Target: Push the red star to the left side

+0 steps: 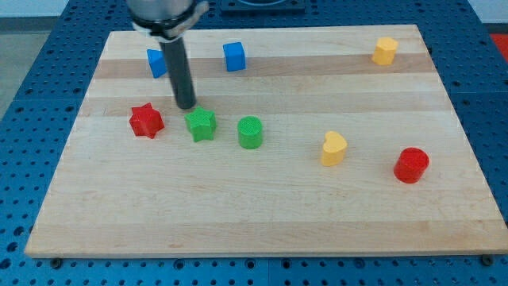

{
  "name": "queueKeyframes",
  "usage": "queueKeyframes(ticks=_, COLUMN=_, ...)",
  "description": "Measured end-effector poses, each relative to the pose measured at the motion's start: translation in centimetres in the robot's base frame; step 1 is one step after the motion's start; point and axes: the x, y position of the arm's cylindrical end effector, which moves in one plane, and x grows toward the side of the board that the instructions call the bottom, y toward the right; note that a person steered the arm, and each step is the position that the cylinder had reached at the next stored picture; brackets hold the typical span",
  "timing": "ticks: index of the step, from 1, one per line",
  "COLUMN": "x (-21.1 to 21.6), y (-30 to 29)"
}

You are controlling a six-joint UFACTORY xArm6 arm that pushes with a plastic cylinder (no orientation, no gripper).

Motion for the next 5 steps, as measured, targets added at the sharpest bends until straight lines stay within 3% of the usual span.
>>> queueKeyframes(ticks=5, x=3.1, y=-15.8)
